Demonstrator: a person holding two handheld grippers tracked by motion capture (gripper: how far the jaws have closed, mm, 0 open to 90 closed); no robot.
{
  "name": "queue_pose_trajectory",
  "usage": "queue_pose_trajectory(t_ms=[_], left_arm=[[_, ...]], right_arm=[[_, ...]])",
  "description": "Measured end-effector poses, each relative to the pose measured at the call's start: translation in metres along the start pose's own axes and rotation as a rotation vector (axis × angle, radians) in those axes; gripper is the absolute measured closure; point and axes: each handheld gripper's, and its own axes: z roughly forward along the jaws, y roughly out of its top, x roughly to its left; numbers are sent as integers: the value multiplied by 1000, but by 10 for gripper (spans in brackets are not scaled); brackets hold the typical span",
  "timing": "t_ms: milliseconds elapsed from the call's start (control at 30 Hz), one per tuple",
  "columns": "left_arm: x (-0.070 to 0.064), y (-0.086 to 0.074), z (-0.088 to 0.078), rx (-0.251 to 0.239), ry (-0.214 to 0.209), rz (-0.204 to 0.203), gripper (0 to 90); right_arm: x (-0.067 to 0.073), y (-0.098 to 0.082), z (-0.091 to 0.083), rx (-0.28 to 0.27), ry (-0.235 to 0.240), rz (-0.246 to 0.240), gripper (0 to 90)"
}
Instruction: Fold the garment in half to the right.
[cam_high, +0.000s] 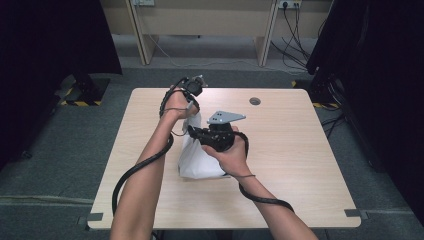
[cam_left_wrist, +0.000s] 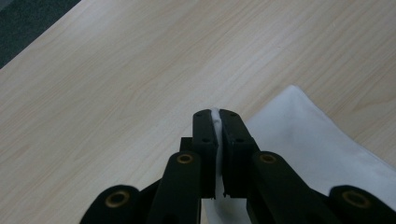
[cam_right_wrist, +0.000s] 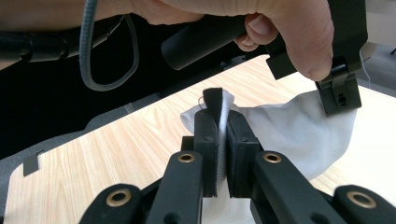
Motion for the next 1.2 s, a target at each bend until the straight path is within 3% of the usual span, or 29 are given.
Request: queue_pose_trajectory(t_ms=[1200], left_arm=[[-13, 0, 9, 19, -5, 35, 853]], right_arm=[[-3, -14, -9, 8, -15, -7, 851]])
